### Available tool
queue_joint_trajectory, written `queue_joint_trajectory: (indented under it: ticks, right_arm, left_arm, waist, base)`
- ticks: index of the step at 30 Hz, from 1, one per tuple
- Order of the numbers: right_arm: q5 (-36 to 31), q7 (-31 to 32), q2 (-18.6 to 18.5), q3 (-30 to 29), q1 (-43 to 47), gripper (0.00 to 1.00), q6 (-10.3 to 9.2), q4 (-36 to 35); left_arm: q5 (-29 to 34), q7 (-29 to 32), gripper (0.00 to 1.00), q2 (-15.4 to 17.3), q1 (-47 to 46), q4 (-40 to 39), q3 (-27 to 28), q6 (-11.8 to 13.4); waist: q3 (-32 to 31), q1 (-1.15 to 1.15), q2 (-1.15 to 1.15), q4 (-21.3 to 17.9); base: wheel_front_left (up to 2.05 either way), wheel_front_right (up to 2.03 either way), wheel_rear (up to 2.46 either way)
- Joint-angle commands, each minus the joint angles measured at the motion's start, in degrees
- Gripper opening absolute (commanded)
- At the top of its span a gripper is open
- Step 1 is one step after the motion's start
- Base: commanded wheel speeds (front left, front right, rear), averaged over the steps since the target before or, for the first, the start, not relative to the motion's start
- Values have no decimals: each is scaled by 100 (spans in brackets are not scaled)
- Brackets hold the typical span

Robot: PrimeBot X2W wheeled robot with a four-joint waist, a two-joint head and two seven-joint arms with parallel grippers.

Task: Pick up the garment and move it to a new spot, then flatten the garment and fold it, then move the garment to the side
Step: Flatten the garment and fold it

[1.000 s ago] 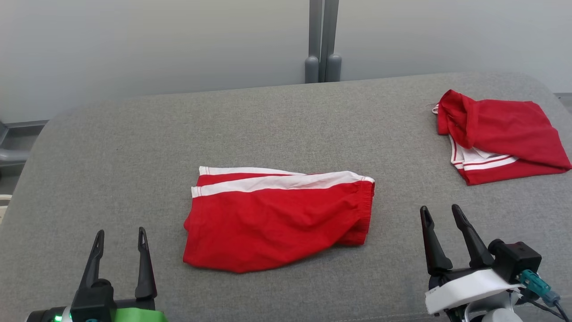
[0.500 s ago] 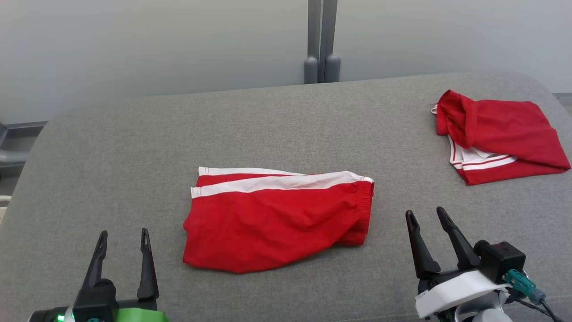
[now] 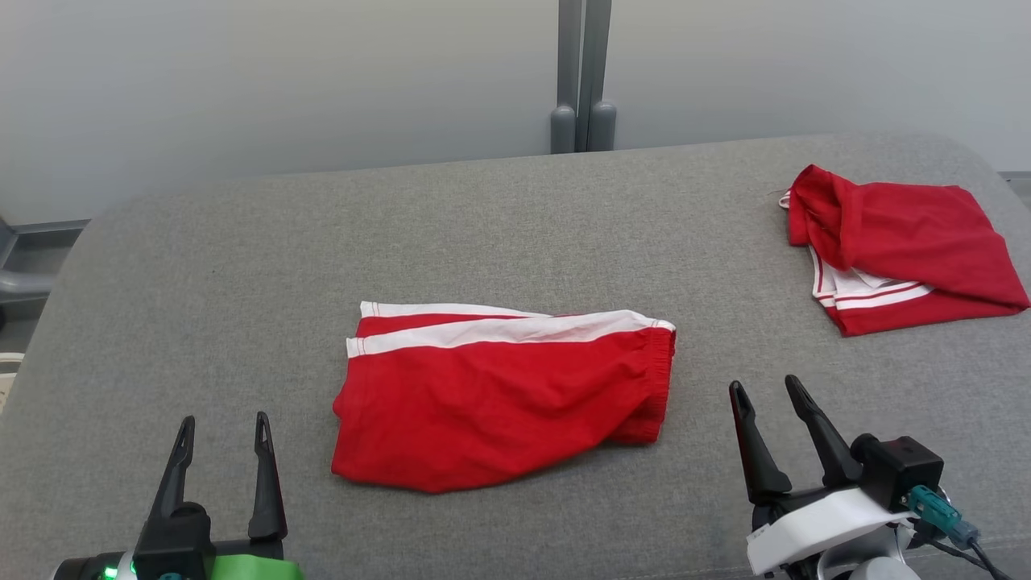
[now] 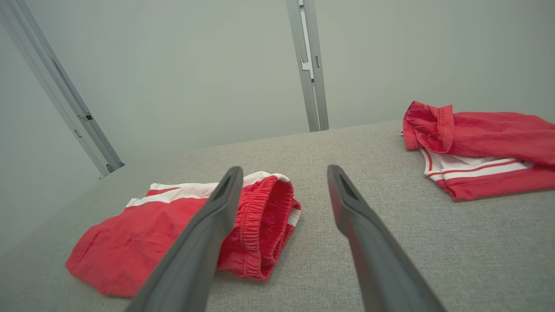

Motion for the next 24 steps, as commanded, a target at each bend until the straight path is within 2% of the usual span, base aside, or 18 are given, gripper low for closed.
queue_joint_trajectory:
  ticks: [1, 11, 19, 24]
  right_arm:
    - [-42, -22, -25, 28, -73, 100, 0, 38]
    - [-87, 3, -175, 344, -663, 100, 0, 792]
    - [-78, 1, -64, 509, -1564, 100, 0, 2110]
    - [-79, -16, 27, 390, -2054, 100, -1, 2962]
  left_arm:
    - [21, 6, 100, -8, -70, -17, 3, 29]
    - [-10, 7, 100, -50, -140, 13, -84, -5]
    - [-17, 7, 100, -94, -226, 102, -256, -69]
    - [-1, 7, 100, -124, -283, 184, -407, -114]
  waist:
    - [-5, 0, 0, 0]
    - [-3, 0, 0, 88]
    - [72, 0, 0, 432]
    - [157, 0, 0, 740]
  base:
    - [0, 0, 0]
    - [0, 0, 0]
    - [0, 0, 0]
    - [0, 0, 0]
